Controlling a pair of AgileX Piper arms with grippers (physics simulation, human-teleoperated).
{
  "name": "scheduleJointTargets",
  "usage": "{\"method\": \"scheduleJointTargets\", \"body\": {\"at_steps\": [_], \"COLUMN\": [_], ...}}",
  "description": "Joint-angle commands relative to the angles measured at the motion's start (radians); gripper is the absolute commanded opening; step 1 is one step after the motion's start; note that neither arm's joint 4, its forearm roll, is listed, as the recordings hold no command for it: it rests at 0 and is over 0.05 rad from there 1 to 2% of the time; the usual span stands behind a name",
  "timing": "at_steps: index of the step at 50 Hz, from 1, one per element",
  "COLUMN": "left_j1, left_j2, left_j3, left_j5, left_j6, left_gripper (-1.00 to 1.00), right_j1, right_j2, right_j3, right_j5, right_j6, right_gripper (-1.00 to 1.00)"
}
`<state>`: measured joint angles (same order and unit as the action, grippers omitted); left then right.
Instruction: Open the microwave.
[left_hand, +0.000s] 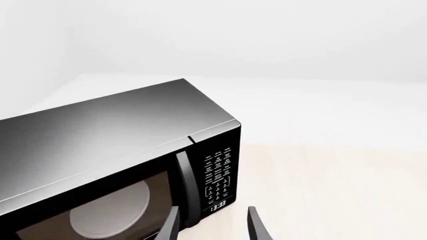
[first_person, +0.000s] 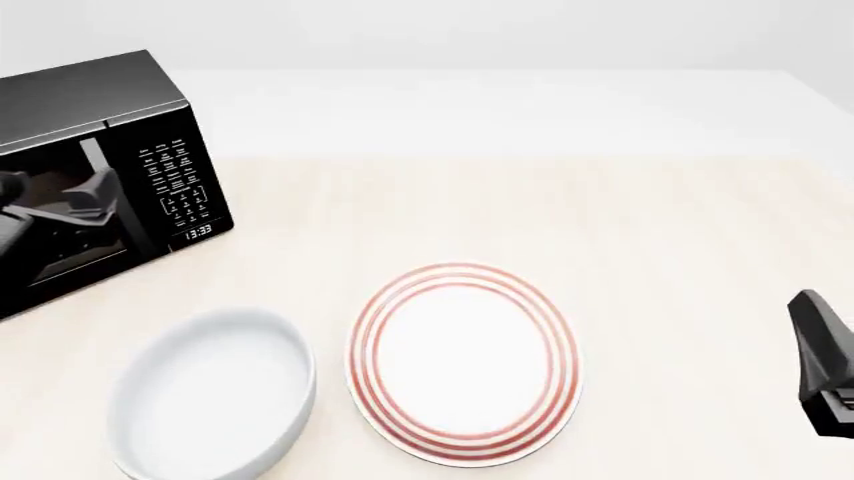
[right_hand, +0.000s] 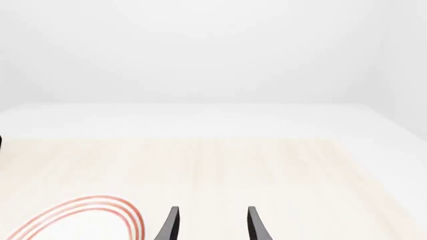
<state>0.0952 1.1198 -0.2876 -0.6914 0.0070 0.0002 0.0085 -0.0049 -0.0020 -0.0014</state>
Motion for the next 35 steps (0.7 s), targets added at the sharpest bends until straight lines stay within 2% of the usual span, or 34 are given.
{"method": "scheduleJointTargets", "body": {"at_steps": [1,21,35], "left_j1": [0.008,0.008,0.039], "left_j2": [0.050,0.157,0.217], "left_j3": [-0.015,-0.046,-0.058], "left_j5": [-0.018,-0.064,-0.086], "left_j6": [-0.002,0.003,-0.001], "left_gripper": [1.00,1.00,1.00], "right_j1": [0.000,0.000,0.000], "right_j2": [0.000,0.000,0.000], "right_j3": [0.000,0.000,0.000], "right_j5": [0.000,0.000,0.000], "right_j6": [0.000,0.000,0.000], "right_gripper": [1.00,1.00,1.00]}}
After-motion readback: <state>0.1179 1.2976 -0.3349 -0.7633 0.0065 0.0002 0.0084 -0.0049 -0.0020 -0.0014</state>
